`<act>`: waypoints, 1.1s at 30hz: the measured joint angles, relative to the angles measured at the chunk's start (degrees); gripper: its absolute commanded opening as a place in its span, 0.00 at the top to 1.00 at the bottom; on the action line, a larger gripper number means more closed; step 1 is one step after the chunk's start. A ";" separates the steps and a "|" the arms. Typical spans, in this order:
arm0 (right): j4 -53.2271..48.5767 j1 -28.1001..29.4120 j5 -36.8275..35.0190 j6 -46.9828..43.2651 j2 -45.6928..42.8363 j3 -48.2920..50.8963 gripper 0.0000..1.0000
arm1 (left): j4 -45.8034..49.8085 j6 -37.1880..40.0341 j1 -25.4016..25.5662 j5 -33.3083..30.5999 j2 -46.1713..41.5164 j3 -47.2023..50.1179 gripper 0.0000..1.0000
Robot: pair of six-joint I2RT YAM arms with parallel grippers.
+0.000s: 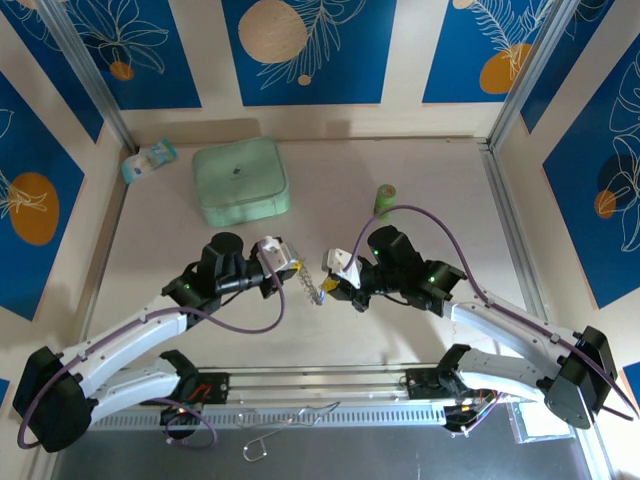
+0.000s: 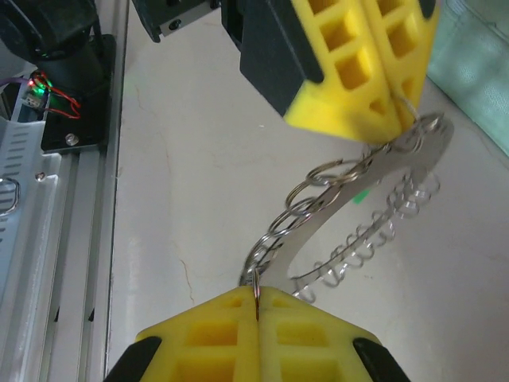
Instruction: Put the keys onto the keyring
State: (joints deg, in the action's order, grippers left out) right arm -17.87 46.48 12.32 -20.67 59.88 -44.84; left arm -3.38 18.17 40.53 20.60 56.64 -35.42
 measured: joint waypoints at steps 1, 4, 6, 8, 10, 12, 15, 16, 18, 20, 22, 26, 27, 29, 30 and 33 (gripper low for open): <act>0.24 0.04 0.09 -0.37 0.02 0.00 1.00 | 0.28 0.13 0.00 1.16 0.00 0.00 1.00; 0.55 0.07 0.15 -0.98 0.17 -0.09 1.00 | 1.29 0.09 0.00 3.87 -0.02 -0.13 1.00; 0.55 0.07 0.11 -1.25 0.52 -0.20 1.00 | 1.53 -0.17 0.00 4.83 -0.02 -0.22 1.00; 0.26 0.07 -0.11 -1.62 0.87 -0.50 1.00 | 2.23 -0.42 0.00 5.14 -0.02 -0.74 1.00; 0.26 0.07 -0.59 -1.79 1.16 -1.16 1.00 | 2.58 -1.14 0.00 5.35 -0.02 -1.33 1.00; 0.31 0.07 -1.31 -1.84 1.16 -1.73 1.00 | 2.78 -1.88 0.00 5.40 0.04 -1.92 1.00; 0.90 0.13 -2.19 -1.75 1.33 -2.14 1.00 | 3.04 -3.30 0.00 5.62 0.44 -2.84 1.00; 1.07 0.26 -2.51 -1.57 1.55 -2.21 1.00 | 3.04 -3.78 0.02 5.73 0.70 -3.15 1.00; 1.73 0.50 -3.02 -1.14 2.27 -2.27 1.00 | 3.08 -4.72 0.04 5.77 1.33 -3.61 1.00; 2.64 0.74 -3.52 -0.50 2.99 -2.29 1.00 | 3.10 -5.51 0.09 5.79 1.90 -3.80 1.00; 3.78 0.94 -4.35 0.15 3.50 -2.29 1.00 | 3.63 -6.32 0.13 5.77 2.29 -3.96 1.00; 5.73 1.16 -6.19 1.64 3.74 -2.29 1.00 | 4.57 -7.41 0.24 5.75 2.89 -4.57 1.00; 6.23 1.18 -6.58 1.86 3.74 -2.29 1.00 | 4.63 -7.43 0.28 5.73 2.97 -4.72 1.00; 6.93 1.18 -7.34 2.12 3.74 -2.29 1.00 | 4.74 -7.43 0.42 5.68 3.04 -4.87 1.00; 7.13 1.18 -7.52 2.29 3.72 -2.29 1.00 | 4.76 -7.43 0.52 5.51 3.08 -4.92 1.00; 7.21 1.20 -8.41 2.34 3.72 -2.29 1.00 | 4.79 -7.39 0.68 4.94 3.13 -4.94 1.00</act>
State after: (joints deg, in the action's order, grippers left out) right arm -10.66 47.68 3.90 -18.33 63.59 -47.13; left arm 1.41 10.79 41.21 25.54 59.77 -40.36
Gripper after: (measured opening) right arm 0.063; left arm 0.056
